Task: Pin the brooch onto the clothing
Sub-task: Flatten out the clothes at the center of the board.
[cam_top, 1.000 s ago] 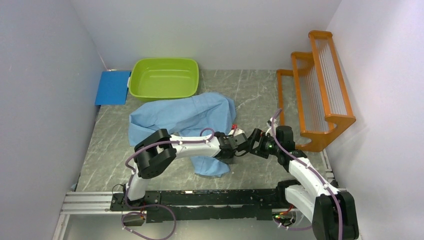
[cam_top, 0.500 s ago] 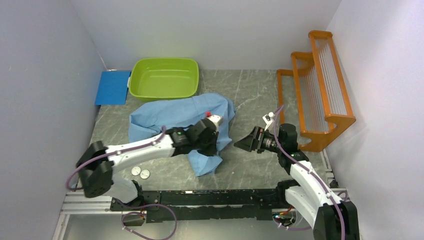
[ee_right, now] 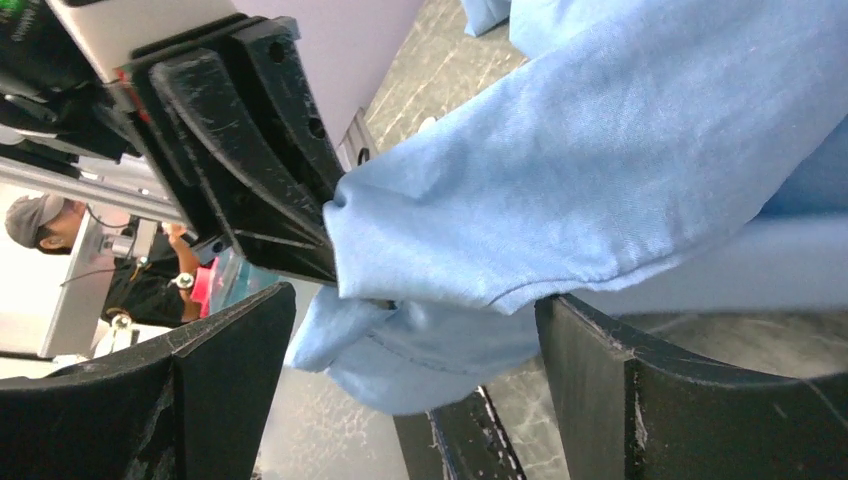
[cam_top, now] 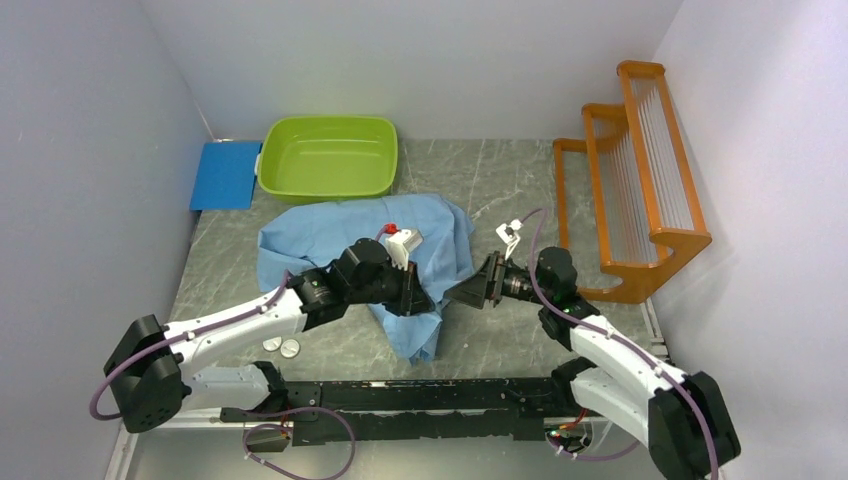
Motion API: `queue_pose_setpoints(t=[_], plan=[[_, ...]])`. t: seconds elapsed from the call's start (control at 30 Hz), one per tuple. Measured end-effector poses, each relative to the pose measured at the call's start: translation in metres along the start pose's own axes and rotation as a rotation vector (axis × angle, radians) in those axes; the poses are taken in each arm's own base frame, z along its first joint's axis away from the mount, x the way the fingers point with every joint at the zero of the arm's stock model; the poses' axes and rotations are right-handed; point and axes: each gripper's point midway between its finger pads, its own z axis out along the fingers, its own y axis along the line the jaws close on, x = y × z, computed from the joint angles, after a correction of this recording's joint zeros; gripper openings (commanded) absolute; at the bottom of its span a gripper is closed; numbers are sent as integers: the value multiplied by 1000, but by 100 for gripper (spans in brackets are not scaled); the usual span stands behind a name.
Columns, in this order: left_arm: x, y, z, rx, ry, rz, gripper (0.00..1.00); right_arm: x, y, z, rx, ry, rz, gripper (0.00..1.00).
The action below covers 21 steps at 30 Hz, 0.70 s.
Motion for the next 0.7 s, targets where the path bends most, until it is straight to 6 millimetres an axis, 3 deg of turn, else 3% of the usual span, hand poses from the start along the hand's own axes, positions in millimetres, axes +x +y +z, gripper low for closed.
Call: queue_pose_setpoints(t=[0.2,0.33,0.5,0.63,0.7], plan=[[0,0,-6,28,-25,-10,26,3,-11,13,50,-5,38,94],[1,-2,-9,43,-35,-21,58,-10,-10,14,60,-70,35,94],[1,-5,-10,59,-35,-20,64,-18,4,18,7,-108,13,93],[1,-4,-10,63,-38,-20,76,-14,3,25,-8,-87,32,92],[2,-1,-12,57,-39,-26,76,-11,1,27,-4,-76,46,89]])
